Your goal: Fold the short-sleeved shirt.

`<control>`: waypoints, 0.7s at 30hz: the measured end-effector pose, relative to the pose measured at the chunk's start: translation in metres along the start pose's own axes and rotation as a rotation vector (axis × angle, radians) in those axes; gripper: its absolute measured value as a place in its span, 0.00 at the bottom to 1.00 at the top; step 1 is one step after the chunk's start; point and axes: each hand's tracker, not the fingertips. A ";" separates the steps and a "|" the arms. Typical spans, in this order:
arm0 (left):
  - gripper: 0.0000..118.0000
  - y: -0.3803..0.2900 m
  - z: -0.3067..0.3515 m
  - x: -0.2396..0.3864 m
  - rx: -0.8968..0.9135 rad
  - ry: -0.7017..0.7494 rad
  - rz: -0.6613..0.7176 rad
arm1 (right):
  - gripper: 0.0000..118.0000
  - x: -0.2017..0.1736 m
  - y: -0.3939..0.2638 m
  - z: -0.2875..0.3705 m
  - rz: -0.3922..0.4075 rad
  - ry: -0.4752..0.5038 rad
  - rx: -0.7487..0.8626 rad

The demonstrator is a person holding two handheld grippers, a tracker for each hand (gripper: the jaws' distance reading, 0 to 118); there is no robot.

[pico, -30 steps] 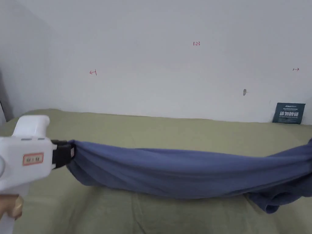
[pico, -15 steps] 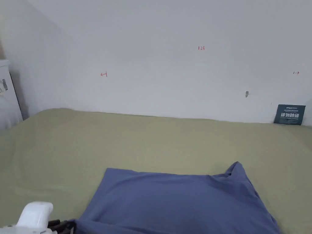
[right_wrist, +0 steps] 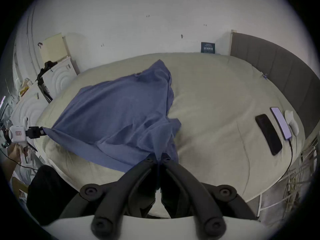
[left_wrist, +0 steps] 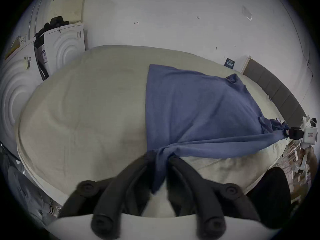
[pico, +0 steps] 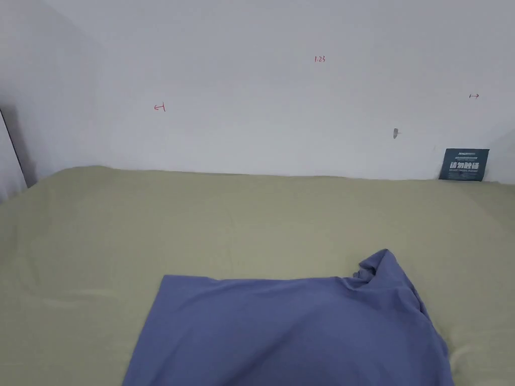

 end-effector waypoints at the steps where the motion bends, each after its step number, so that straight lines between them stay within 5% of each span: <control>1: 0.63 0.000 0.001 -0.001 -0.003 0.024 0.006 | 0.22 0.004 -0.003 -0.003 -0.001 -0.026 -0.007; 2: 0.75 -0.002 0.002 -0.004 -0.024 0.028 0.034 | 0.42 0.005 -0.003 0.000 -0.007 -0.056 0.008; 3: 0.75 -0.002 0.009 -0.009 -0.046 0.002 0.077 | 0.68 0.007 -0.001 0.004 -0.010 -0.063 0.008; 4: 0.75 -0.002 0.018 -0.013 -0.033 -0.028 0.127 | 0.79 0.008 0.003 0.013 -0.028 -0.064 0.014; 9: 0.74 0.013 0.074 -0.002 0.142 0.012 0.099 | 0.80 -0.002 0.020 0.062 -0.076 -0.064 0.174; 13: 0.65 0.018 0.096 0.023 0.215 0.080 0.026 | 0.64 -0.023 0.023 0.071 -0.036 -0.089 0.179; 14: 0.55 0.014 0.096 0.027 0.220 0.084 0.020 | 0.51 -0.027 0.022 0.070 -0.025 -0.097 0.174; 15: 0.17 0.013 0.095 0.031 0.221 0.087 0.013 | 0.10 -0.031 0.020 0.066 -0.017 -0.111 0.161; 16: 0.00 0.011 0.093 0.034 0.197 0.111 -0.003 | 0.00 -0.033 0.019 0.064 -0.002 -0.156 0.151; 21: 0.00 0.001 0.082 0.039 0.114 0.106 -0.007 | 0.00 -0.045 0.008 0.055 -0.036 -0.099 0.115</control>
